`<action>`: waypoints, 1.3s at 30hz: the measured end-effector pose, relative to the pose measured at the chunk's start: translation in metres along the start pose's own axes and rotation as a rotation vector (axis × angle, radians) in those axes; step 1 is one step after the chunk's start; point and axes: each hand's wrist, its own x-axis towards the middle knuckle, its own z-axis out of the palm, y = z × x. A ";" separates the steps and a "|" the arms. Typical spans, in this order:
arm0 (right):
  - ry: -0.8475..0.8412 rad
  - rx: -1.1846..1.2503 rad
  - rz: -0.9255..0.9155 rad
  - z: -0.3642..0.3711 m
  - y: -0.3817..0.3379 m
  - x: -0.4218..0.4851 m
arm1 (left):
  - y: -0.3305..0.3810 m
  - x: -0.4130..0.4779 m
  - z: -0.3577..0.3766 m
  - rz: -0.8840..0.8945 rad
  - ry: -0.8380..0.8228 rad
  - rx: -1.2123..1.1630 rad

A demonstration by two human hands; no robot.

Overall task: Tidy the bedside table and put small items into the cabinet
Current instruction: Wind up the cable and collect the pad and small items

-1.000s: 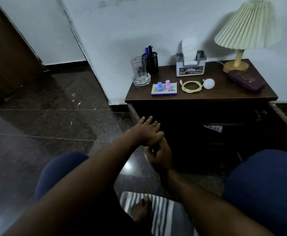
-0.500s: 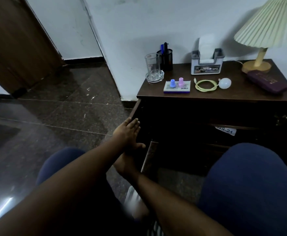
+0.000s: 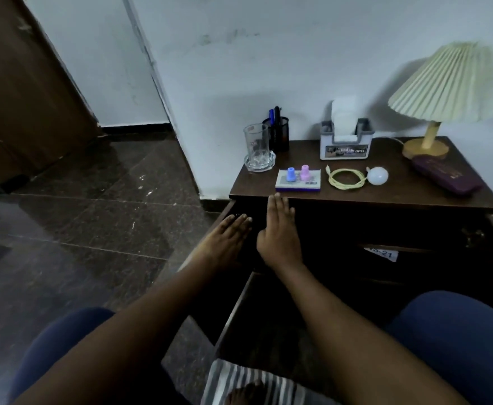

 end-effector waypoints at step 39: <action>-0.111 -0.084 -0.108 -0.105 0.071 0.143 | -0.038 0.123 -0.070 -0.450 0.157 -1.168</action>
